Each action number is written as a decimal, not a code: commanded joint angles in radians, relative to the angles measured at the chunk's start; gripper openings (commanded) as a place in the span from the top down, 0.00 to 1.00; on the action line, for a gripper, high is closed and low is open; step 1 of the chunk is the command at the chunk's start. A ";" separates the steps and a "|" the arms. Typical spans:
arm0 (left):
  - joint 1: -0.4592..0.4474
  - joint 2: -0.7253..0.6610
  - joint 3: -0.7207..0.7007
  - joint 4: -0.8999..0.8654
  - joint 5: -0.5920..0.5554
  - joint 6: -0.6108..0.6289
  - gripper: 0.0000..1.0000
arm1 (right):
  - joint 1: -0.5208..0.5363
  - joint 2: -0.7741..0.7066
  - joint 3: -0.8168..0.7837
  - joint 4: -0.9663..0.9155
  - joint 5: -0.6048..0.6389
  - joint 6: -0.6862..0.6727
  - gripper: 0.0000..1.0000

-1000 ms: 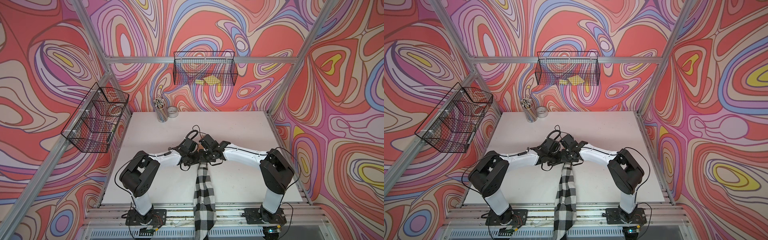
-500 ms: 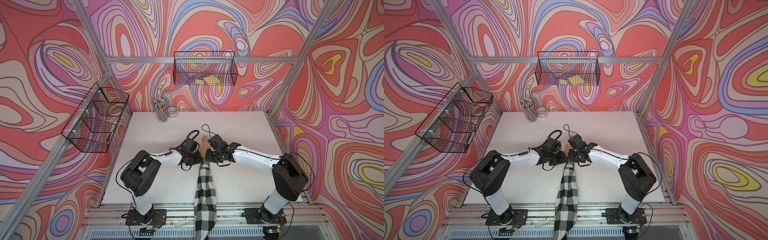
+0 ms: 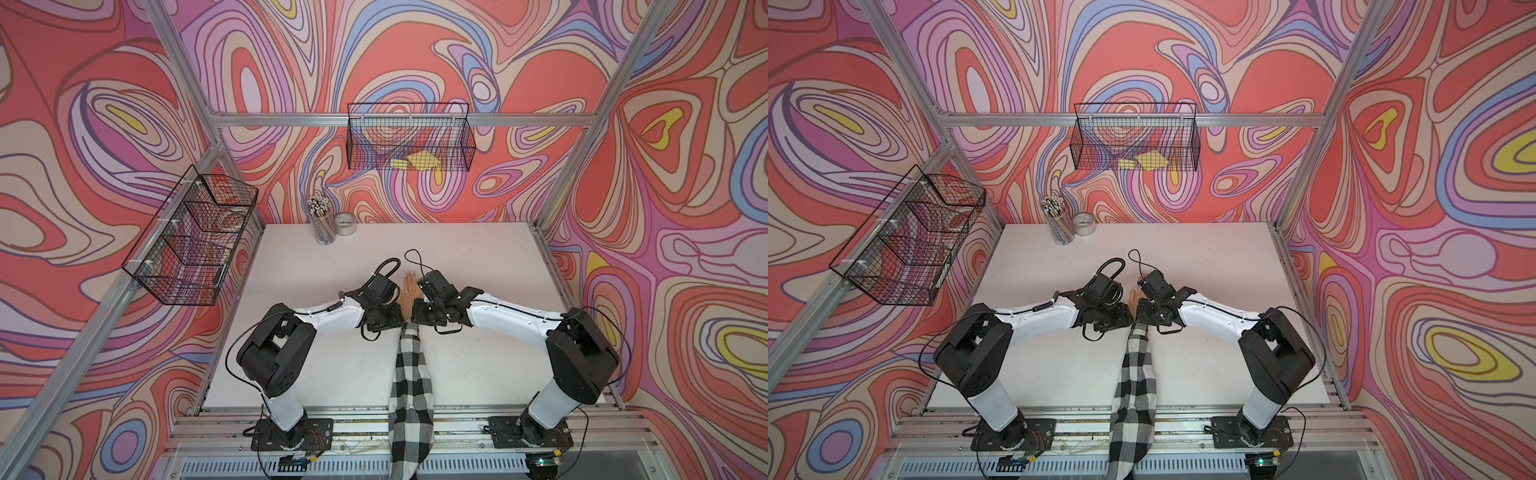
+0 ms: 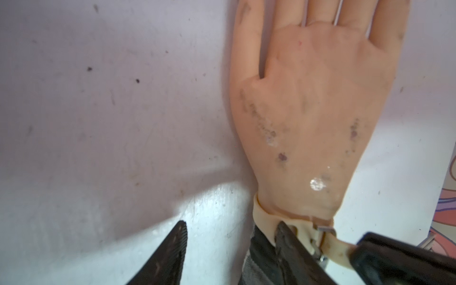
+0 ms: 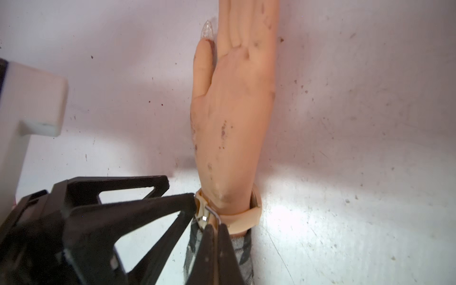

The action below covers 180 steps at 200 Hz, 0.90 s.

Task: Take off the watch
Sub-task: Untie the watch from the hand.

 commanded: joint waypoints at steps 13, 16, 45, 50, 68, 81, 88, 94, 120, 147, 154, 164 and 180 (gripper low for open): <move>-0.003 -0.063 0.037 -0.120 -0.029 0.025 0.36 | -0.001 -0.024 -0.013 -0.036 -0.008 -0.011 1.00; -0.004 -0.066 0.038 -0.118 -0.028 0.023 0.36 | -0.001 -0.024 -0.012 -0.035 -0.007 -0.012 1.00; -0.004 -0.081 0.030 -0.067 0.007 0.006 0.35 | -0.001 -0.023 -0.006 -0.035 -0.009 -0.016 1.00; -0.004 -0.080 0.031 -0.061 0.012 0.002 0.35 | -0.001 -0.021 -0.005 -0.035 -0.009 -0.017 1.00; -0.004 -0.074 0.034 -0.034 0.037 -0.009 0.34 | -0.001 -0.024 -0.008 -0.035 -0.009 -0.017 1.00; -0.006 -0.067 0.034 -0.013 0.054 -0.017 0.34 | -0.001 -0.027 -0.010 -0.034 -0.008 -0.014 1.00; -0.007 -0.063 0.034 -0.003 0.059 -0.021 0.34 | -0.001 -0.030 -0.013 -0.034 -0.007 -0.013 1.00; -0.007 -0.059 0.036 0.004 0.065 -0.024 0.34 | -0.001 -0.033 -0.014 -0.033 -0.006 -0.013 1.00; -0.014 -0.047 0.038 0.024 0.083 -0.038 0.34 | -0.001 -0.039 -0.021 -0.034 -0.003 -0.009 1.00; -0.021 -0.027 0.047 0.066 0.094 -0.050 0.34 | -0.001 -0.046 -0.026 -0.034 0.001 -0.005 1.00; -0.023 -0.019 0.051 0.065 0.097 -0.051 0.34 | -0.001 -0.048 -0.026 -0.035 0.000 -0.005 1.00; -0.025 -0.009 0.056 0.069 0.099 -0.053 0.34 | -0.002 -0.053 -0.026 -0.035 0.000 -0.004 1.00; -0.029 0.006 0.062 0.075 0.102 -0.057 0.34 | -0.002 -0.060 -0.025 -0.038 0.000 -0.003 1.00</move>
